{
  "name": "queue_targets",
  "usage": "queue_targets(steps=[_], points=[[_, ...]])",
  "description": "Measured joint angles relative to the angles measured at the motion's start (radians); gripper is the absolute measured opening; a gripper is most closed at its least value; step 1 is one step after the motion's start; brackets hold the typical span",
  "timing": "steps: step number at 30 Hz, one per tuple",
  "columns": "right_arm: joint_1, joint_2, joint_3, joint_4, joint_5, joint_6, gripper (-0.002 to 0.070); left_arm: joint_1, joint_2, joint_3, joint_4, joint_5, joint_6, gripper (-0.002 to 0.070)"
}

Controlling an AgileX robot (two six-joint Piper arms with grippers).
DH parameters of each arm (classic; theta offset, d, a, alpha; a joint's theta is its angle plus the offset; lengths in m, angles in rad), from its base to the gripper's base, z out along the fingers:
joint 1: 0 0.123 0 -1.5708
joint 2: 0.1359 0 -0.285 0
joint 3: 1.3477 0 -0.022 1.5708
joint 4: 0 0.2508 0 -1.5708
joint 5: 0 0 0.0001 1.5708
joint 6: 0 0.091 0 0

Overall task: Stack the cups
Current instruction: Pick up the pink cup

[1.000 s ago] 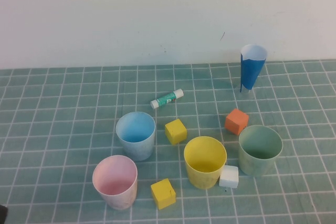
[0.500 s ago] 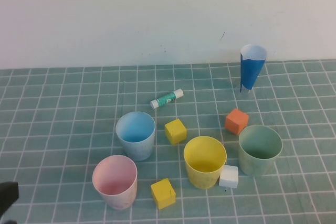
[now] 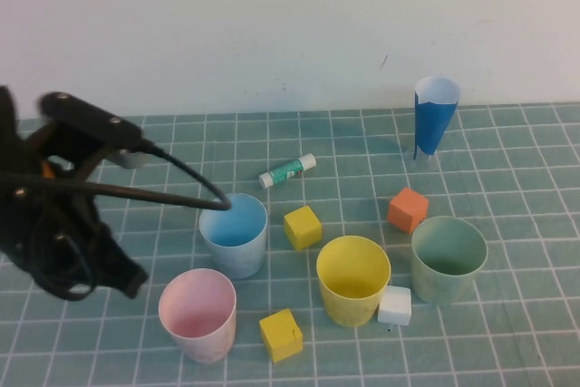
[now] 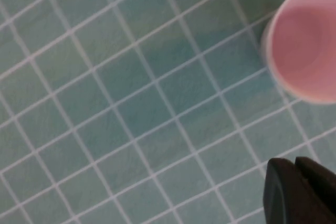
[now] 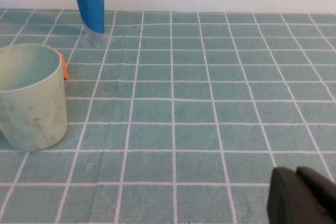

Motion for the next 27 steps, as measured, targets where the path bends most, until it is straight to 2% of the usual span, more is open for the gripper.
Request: queue_targets(steps=[3, 10, 13, 17, 20, 22, 27], points=[[0.0, 0.0, 0.0, 0.0, 0.0, 0.0, -0.0001, -0.039, 0.032, -0.029, -0.007, -0.016, -0.022, -0.0003], [0.0, 0.0, 0.0, 0.0, 0.0, 0.0, -0.0001, -0.045, 0.085, -0.035, -0.074, 0.005, -0.028, 0.001], [0.0, 0.0, 0.0, 0.0, 0.0, 0.0, -0.0001, -0.045, 0.125, -0.035, -0.102, 0.011, -0.028, 0.009], [0.0, 0.0, 0.0, 0.0, 0.0, 0.0, -0.0001, -0.045, 0.176, -0.035, -0.146, -0.017, -0.039, 0.0326], [0.0, 0.0, 0.0, 0.0, 0.0, 0.0, -0.0001, -0.045, 0.207, -0.035, -0.158, -0.049, -0.046, 0.0464], [0.0, 0.0, 0.0, 0.002, 0.0, 0.0, -0.0001, -0.045, 0.226, -0.035, -0.161, -0.069, -0.047, 0.0494], [0.0, 0.0, 0.0, 0.002, 0.0, 0.0, -0.0001, -0.045, 0.272, -0.035, -0.154, -0.117, -0.058, 0.048]])
